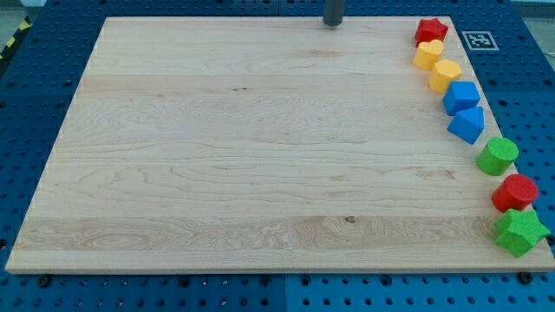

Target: Nudge the red star a bit left

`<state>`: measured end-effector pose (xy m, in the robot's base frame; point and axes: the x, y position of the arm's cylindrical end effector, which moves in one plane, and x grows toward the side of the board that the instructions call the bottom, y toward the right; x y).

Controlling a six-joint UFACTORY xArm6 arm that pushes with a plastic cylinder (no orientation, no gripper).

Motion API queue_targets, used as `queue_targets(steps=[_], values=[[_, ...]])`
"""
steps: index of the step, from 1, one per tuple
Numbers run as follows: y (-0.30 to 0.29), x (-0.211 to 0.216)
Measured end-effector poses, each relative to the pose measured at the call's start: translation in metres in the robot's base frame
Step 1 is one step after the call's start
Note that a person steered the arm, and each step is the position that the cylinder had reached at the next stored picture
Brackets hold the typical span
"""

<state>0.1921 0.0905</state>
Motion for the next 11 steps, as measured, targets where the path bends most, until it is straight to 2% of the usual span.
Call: queue_targets(steps=[2, 5, 6, 7, 8, 11], values=[[0.071, -0.001], [0.077, -0.001], [0.112, -0.001], [0.176, 0.019], [0.22, 0.06], [0.207, 0.063]])
